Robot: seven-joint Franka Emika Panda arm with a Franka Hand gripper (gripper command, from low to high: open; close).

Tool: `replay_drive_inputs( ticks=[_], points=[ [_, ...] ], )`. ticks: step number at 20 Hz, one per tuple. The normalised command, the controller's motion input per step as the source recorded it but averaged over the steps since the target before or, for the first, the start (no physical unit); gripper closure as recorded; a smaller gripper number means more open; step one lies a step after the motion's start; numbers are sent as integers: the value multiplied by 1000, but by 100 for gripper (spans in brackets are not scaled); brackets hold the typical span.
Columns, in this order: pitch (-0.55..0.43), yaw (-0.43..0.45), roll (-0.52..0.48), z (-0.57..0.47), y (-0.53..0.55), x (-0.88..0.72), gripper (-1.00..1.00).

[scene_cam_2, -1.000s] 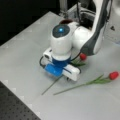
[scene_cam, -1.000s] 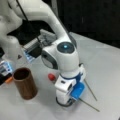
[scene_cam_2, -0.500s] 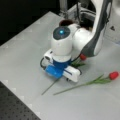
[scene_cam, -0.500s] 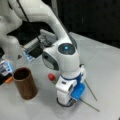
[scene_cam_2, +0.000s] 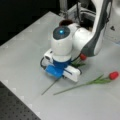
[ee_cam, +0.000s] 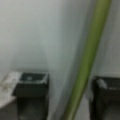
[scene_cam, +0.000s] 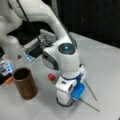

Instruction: Flower insertion into a vase

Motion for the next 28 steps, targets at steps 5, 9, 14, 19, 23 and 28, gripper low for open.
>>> replay_drive_inputs(
  ticks=[5,9,14,19,23,28],
  points=[
    [116,-49,-77,119,78,-64,100],
    [98,-26,-69,95,39,-69,100],
    [82,-14,-71,113,5,-72,100],
    [58,-3,-63,90,-16,-71,-100],
    [36,0,-61,17,20,-45,-100],
    [44,-28,-69,-10,75,-36,-100]
  ],
)
